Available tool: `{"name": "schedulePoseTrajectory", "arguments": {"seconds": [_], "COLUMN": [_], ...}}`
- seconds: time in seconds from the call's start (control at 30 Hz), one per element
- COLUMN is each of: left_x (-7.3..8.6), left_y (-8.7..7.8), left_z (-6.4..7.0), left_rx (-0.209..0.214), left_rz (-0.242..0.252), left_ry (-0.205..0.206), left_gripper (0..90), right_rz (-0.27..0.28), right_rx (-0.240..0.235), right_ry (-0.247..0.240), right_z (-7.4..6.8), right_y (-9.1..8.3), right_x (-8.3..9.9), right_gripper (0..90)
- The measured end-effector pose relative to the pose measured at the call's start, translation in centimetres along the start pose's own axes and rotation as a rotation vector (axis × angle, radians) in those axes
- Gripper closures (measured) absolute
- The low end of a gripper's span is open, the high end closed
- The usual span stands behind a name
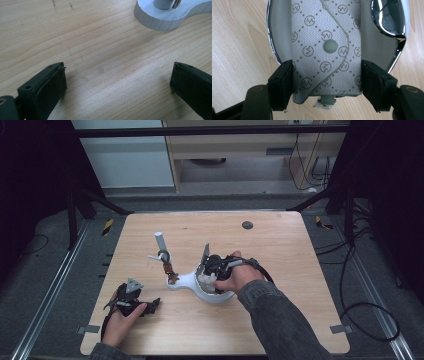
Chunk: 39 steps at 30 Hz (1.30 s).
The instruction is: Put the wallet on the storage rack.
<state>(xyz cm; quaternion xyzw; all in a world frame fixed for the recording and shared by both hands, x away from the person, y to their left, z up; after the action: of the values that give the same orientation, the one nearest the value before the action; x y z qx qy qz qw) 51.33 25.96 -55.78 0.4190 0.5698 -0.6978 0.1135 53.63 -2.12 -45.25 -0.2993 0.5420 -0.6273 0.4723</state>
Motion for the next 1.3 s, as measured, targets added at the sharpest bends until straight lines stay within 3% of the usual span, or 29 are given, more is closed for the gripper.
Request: {"name": "schedulePoseTrajectory", "arguments": {"seconds": [0.3, 0.57, 1.3], "left_x": [0.0, 0.0, 0.0], "left_y": [0.0, 0.0, 0.0], "left_z": [0.0, 0.0, 0.1], "left_rx": [0.001, 0.002, 0.004], "left_rz": [0.0, 0.0, 0.002], "left_ry": [0.0, 0.0, 0.002], "left_gripper": [0.0, 0.0, 0.0], "right_rz": [-0.004, 0.068, 0.09], "right_rx": [-0.007, -0.025, -0.01], "right_ry": [0.004, 0.037, 0.046], "right_z": [-0.1, -0.3, -0.5], "right_y": [0.3, -0.7, -1.1], "right_x": [-0.1, -0.7, -0.8], "right_gripper": [30.0, 24.2, 18.4]}}
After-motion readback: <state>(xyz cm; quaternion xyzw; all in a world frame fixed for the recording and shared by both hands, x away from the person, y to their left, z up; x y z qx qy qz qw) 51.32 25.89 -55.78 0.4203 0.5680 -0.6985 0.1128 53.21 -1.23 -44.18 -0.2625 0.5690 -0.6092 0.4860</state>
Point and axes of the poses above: each handheld gripper's, and its own axes: y roughly forward along the jaws, x roughly out of its underside, z roughly to its right, the point moved 7 cm from there along y, roughly forward along the jaws, and after that the axes turned 2 degrees about -y, right-handed, at the moved point
